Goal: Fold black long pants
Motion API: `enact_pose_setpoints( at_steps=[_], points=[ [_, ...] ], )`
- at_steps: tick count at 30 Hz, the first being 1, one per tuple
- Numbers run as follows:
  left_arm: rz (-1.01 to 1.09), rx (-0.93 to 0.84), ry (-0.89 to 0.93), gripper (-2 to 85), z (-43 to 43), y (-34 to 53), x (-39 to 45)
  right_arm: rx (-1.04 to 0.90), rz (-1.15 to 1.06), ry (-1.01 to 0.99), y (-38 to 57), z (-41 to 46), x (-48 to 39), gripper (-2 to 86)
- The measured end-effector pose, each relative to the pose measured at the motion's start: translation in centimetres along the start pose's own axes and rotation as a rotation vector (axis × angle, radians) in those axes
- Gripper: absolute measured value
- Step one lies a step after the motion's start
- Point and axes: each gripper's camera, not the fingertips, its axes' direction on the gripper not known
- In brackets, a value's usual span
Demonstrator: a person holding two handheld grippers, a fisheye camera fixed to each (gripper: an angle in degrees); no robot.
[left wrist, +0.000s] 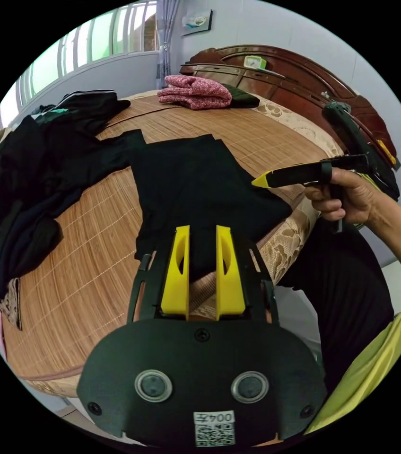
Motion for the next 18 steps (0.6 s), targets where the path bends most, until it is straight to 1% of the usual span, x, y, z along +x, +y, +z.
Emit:
enact_pose_setpoints(
  at_steps=[4,6,8,10,11,13,18],
  points=[
    [-0.034,0.012,0.024,8.9,0.7,-0.3,-0.3,-0.015,0.021,0.021,-1.4,-0.5,1.2,5.9],
    [-0.044,0.008,0.029,9.0,1.0,-0.6,-0.4,-0.005,0.03,0.034,-1.9,-1.1,1.7,1.3],
    [-0.05,0.001,0.034,9.0,1.4,-0.9,-0.5,0.016,0.043,0.045,-2.3,-2.2,2.7,0.1],
    [-0.049,-0.004,0.036,9.0,1.8,-1.3,-0.6,0.018,0.087,0.049,-2.5,-2.7,4.0,-0.2],
    [-0.049,-0.003,0.037,9.0,1.9,-1.4,-0.6,-0.001,0.112,0.024,-2.7,-2.7,5.1,-0.2],
    [-0.052,-0.001,0.039,9.0,2.4,-1.6,-0.7,0.019,0.136,-0.038,-2.9,-3.4,6.3,0.1],
    [-0.042,-0.01,0.024,9.1,3.4,-2.2,-0.6,0.095,0.152,-0.089,-4.8,-6.0,7.8,4.5]
  ],
)
